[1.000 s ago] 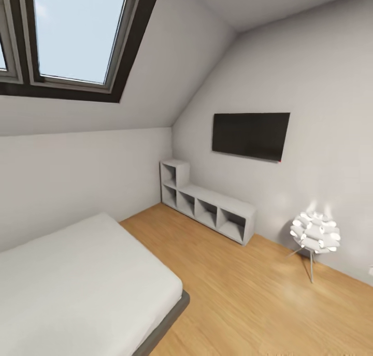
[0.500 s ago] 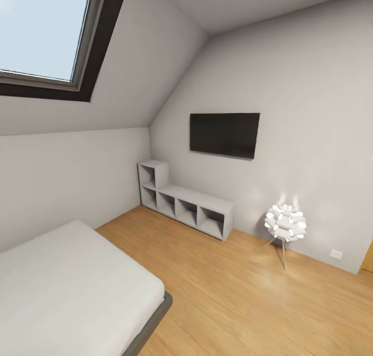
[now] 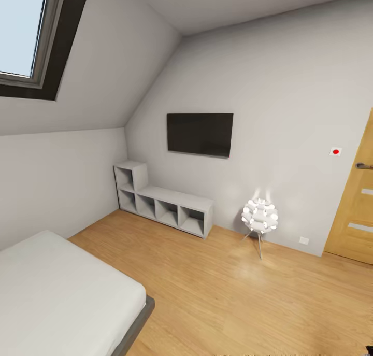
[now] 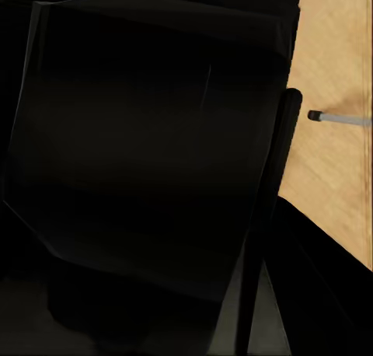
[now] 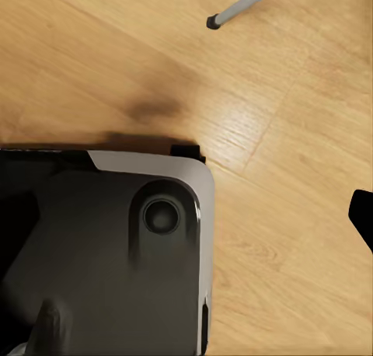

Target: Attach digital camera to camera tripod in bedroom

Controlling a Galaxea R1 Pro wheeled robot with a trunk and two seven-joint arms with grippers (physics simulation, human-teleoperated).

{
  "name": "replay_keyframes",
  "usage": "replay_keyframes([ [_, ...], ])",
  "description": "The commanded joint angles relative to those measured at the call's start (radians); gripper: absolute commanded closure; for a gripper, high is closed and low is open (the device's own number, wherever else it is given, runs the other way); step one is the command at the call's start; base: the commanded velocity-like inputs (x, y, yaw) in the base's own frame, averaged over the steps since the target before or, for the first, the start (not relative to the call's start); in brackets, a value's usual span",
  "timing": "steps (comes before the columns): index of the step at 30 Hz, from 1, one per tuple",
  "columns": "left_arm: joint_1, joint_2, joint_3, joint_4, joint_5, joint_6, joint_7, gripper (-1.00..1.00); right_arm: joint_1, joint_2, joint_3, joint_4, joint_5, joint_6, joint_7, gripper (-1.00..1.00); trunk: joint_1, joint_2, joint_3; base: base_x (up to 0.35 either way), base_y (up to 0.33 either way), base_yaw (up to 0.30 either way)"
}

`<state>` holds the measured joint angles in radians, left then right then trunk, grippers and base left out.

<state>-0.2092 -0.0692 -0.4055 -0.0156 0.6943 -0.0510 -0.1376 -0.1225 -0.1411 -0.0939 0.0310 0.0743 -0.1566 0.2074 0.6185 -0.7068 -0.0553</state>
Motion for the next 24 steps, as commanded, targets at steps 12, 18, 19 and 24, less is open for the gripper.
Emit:
replay_keyframes([
  [12,-0.001,0.0,-0.007,0.002,0.011,-0.01,-0.018,1.0,-0.002,0.002,-0.007,0.003,0.01,-0.004,0.003,-1.0,0.0,-0.001,-0.002,0.0,0.0,-0.083],
  [18,-0.001,-0.002,-0.007,0.002,0.009,-0.01,-0.017,1.0,-0.002,0.002,-0.007,0.003,0.01,-0.002,-0.004,-1.0,0.0,-0.001,-0.002,0.012,0.0,-0.003],
  [19,-0.001,-0.003,-0.007,0.002,0.009,-0.01,-0.017,1.0,-0.002,0.002,-0.007,0.003,0.01,-0.002,-0.008,-1.0,0.0,-0.001,-0.002,0.117,0.017,-0.001],
  [24,-0.001,-0.001,-0.008,0.001,0.008,-0.009,-0.017,1.0,-0.002,0.002,-0.007,0.003,0.01,-0.003,-0.015,-1.0,0.0,-0.001,-0.002,0.223,0.1,0.0],
])
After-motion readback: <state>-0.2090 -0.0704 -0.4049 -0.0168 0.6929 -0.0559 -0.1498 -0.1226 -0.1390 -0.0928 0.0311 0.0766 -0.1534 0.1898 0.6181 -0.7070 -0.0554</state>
